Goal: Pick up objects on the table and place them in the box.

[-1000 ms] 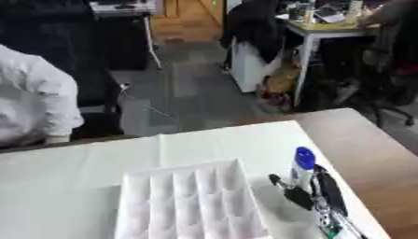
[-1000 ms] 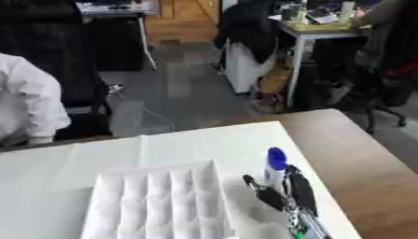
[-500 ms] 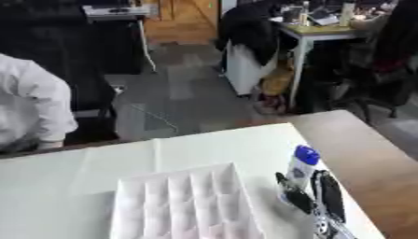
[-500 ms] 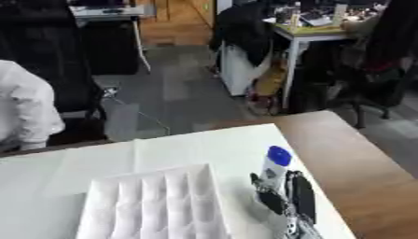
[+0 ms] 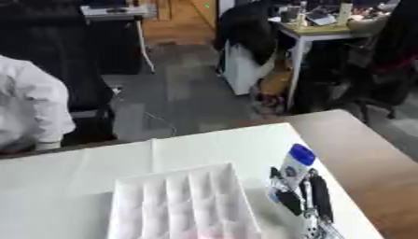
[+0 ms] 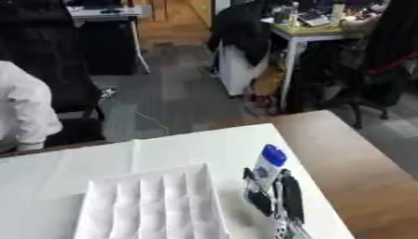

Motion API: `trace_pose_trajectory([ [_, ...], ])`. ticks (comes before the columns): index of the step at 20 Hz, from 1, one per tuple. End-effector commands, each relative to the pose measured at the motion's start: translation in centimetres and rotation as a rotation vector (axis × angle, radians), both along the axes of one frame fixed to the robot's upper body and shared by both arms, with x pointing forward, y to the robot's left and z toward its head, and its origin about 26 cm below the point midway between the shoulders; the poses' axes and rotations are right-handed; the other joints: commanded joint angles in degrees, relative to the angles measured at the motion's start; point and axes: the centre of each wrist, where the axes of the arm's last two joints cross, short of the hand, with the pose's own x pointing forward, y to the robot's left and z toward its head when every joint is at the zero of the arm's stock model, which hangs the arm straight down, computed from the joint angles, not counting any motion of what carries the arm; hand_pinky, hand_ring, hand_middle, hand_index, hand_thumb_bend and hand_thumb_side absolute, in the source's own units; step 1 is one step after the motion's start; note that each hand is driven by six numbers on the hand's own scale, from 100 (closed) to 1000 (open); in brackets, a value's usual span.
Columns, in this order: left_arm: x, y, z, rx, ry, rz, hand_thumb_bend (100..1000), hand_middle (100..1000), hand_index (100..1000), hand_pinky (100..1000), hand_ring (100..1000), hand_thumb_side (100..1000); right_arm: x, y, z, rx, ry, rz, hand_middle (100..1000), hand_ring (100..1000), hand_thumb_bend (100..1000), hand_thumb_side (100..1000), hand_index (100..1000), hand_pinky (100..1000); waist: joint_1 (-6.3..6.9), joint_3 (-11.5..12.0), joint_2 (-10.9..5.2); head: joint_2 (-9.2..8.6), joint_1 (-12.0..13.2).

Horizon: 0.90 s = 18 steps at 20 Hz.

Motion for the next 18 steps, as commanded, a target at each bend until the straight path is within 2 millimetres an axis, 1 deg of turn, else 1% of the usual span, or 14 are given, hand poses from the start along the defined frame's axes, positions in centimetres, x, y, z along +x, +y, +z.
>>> trace_pose_trajectory([
  [1,-0.2,-0.1,0.9,0.006,-0.033,-0.012,521,805,869,659,696,1000,0.7,0.8,2.7,0.001,-0.096,0.053,100,100,100,694,341,100,-0.02,0.04,-0.54,-0.81,-0.49],
  [4,-0.2,-0.1,0.9,0.006,-0.033,-0.012,520,806,869,660,697,1000,0.7,1.6,4.6,-0.007,-0.15,0.12,100,100,100,724,336,100,-0.05,0.04,-0.58,-0.73,-0.64],
  [9,-0.2,-0.1,0.9,0.007,-0.033,-0.014,519,806,869,661,698,1000,0.8,3.1,8.8,-0.119,-0.214,0.288,100,100,100,788,323,100,-0.16,0.13,-0.71,-0.53,-1.06],
  [12,-0.2,-0.2,0.9,0.006,-0.035,-0.017,518,806,869,662,699,1000,0.8,4.1,10.9,-0.171,-0.229,0.372,100,100,100,801,321,100,-0.22,0.25,-0.73,-0.46,-1.4],
  [15,-0.2,-0.3,1.0,0.006,-0.039,-0.022,517,807,870,664,700,1000,0.8,5.2,11.9,-0.196,-0.224,0.444,100,100,100,808,322,100,-0.27,0.43,-0.65,-0.47,-1.62],
  [18,-0.1,-0.4,1.2,0.005,-0.045,-0.028,517,807,869,666,701,1000,0.8,6.2,12.2,-0.196,-0.206,0.504,100,100,100,806,323,100,-0.3,0.58,-0.53,-0.59,-1.7],
])
